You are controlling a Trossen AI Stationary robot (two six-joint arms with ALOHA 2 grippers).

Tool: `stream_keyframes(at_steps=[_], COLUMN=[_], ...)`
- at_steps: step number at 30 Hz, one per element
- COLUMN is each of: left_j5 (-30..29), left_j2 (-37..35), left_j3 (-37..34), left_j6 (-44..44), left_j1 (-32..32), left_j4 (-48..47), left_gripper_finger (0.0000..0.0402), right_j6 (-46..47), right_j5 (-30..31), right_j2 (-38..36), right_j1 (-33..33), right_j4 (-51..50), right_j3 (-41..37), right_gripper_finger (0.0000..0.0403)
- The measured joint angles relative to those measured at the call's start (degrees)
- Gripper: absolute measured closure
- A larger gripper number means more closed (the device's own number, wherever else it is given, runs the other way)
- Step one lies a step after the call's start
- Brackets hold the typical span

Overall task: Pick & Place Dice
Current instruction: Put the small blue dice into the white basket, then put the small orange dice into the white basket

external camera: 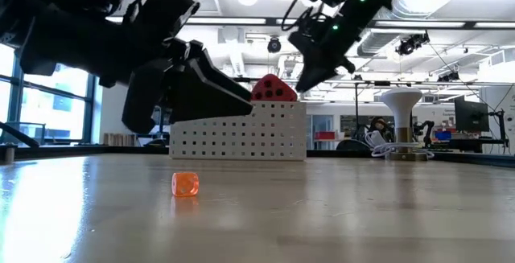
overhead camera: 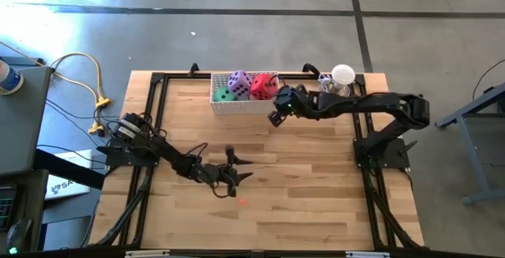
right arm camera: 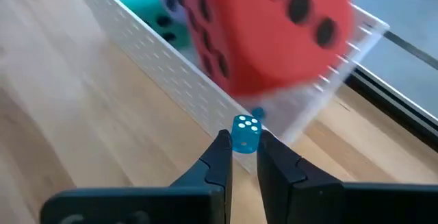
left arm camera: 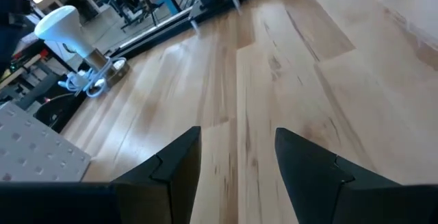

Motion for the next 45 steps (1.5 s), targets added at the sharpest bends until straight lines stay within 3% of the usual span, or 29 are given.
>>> stream_keyframes(at_steps=[8, 22, 26, 37, 45], left_j5=[-0.05, -0.07, -0.07, -0.07, -0.07], left_j2=[0.0, 0.0, 0.0, 0.0, 0.0], left_j3=[-3.46, -3.77, -3.77, -3.77, -3.83], left_j6=[-1.59, -3.85, -3.68, -3.75, -3.9], left_j1=[0.84, 0.87, 0.87, 0.87, 0.87], left_j4=[6.85, 8.03, 7.98, 7.94, 7.76], left_gripper_finger=[0.0222, 0.0222, 0.0222, 0.0222, 0.0222], right_j6=[-1.4, -1.72, -2.44, -2.19, -5.32], right_j5=[-0.64, -1.84, -1.99, -2.06, -2.09], right_j2=[2.06, 4.77, 4.93, 4.28, -0.74], right_j1=[-1.56, -4.47, -4.32, -3.72, 0.18], right_j4=[3.17, 5.84, 7.01, 7.38, 7.18], right_j3=[0.07, 0.18, 0.1, 0.06, 0.05], right_gripper_finger=[0.037, 0.0366, 0.0337, 0.0207, 0.0195])
